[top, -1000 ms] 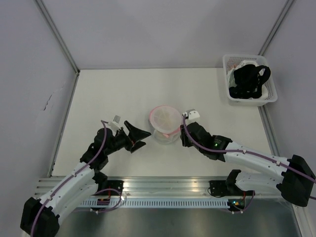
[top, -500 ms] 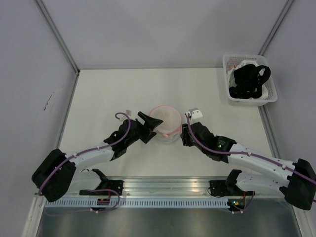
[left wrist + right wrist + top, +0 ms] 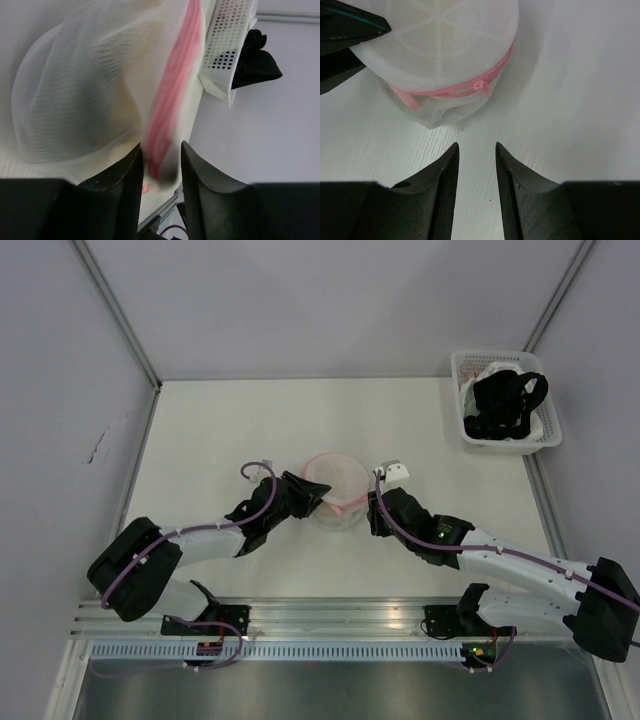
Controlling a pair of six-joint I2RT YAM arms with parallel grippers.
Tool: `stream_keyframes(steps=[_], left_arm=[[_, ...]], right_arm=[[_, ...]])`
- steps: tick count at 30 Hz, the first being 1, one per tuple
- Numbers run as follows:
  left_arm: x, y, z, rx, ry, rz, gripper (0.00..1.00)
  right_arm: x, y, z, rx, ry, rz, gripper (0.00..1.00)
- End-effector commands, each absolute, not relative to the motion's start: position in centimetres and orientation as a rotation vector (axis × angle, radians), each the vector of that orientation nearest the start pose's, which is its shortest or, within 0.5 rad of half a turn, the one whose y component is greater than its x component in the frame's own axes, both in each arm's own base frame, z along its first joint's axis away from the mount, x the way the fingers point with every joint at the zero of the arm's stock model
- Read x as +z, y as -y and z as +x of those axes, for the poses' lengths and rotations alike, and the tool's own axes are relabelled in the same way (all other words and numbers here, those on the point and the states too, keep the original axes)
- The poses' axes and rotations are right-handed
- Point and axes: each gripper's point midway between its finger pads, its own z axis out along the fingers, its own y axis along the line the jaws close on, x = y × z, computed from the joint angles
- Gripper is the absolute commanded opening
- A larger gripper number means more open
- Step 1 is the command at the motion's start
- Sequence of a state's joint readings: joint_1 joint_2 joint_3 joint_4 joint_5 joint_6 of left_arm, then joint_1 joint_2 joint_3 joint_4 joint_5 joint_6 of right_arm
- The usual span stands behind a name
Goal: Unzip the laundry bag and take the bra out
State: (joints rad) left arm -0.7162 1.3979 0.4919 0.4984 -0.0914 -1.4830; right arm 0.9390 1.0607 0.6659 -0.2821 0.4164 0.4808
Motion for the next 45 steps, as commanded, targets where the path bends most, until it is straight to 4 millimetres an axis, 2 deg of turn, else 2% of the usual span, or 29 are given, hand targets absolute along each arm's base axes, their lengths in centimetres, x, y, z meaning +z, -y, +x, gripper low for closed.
stream_keyframes(steps=[1, 3, 7, 10, 13, 21, 22, 23, 30, 33, 35, 36, 37, 40, 44, 45], left_arm=[[13.5, 29.5, 29.0, -1.374, -1.982, -0.876, 0.37], [13.5, 29.6, 28.9, -1.375, -1.992, -0.854, 0.29], [13.3, 29.7, 28.7, -1.376, -2.032, -0.819, 0.02], [13.5, 29.9, 28.8, -1.385, -2.072, -0.743, 0.02], [13.4, 30.1, 28.8, -1.400, -2.127, -0.648, 0.02], [12.7, 30.1, 28.5, -1.493, -2.232, -0.479, 0.02], [13.1, 30.5, 28.6, -1.506, -2.229, -0.447, 0.02], [12.3, 30.8, 28.3, -1.515, -2.278, -0.403, 0.02], [12.6, 31.3, 28.5, -1.564, -2.266, -0.382, 0.02], [12.8, 31.2, 28.5, -1.570, -2.261, -0.381, 0.02], [13.0, 31.0, 28.6, -1.575, -2.256, -0.376, 0.02], [13.0, 30.9, 28.6, -1.574, -2.255, -0.378, 0.02], [13.1, 30.8, 28.6, -1.575, -2.253, -0.377, 0.02], [13.0, 30.5, 28.6, -1.566, -2.258, -0.364, 0.02], [12.9, 30.1, 28.7, -1.563, -2.277, -0.317, 0.02], [13.2, 30.1, 29.0, -1.562, -2.276, -0.299, 0.02]], right_arm=[[11.6, -21.6, 22.9, 0.292, -2.185, -0.286, 0.40], [11.3, -21.9, 23.0, 0.295, -2.189, -0.297, 0.40], [11.1, -22.5, 23.3, 0.296, -2.191, -0.323, 0.41], [11.2, -22.5, 23.6, 0.264, -2.192, -0.346, 0.45], [11.2, -22.8, 24.0, 0.241, -2.187, -0.368, 0.53], [10.5, -23.7, 24.5, 0.256, -2.199, -0.392, 0.53], [10.6, -23.8, 24.7, 0.264, -2.193, -0.387, 0.52], [10.7, -24.0, 24.7, 0.271, -2.187, -0.391, 0.52], [10.7, -25.4, 25.2, 0.300, -2.192, -0.413, 0.49], [10.0, -25.5, 25.4, 0.293, -2.210, -0.407, 0.45], [9.7, -25.2, 25.4, 0.276, -2.219, -0.394, 0.36], [9.5, -25.0, 25.5, 0.263, -2.224, -0.385, 0.30], [9.5, -24.8, 25.5, 0.255, -2.229, -0.378, 0.18], [10.0, -24.0, 25.5, 0.223, -2.226, -0.344, 0.00], [11.0, -21.8, 25.6, 0.127, -2.223, -0.268, 0.00], [10.8, -20.7, 25.2, 0.070, -2.248, -0.259, 0.00]])
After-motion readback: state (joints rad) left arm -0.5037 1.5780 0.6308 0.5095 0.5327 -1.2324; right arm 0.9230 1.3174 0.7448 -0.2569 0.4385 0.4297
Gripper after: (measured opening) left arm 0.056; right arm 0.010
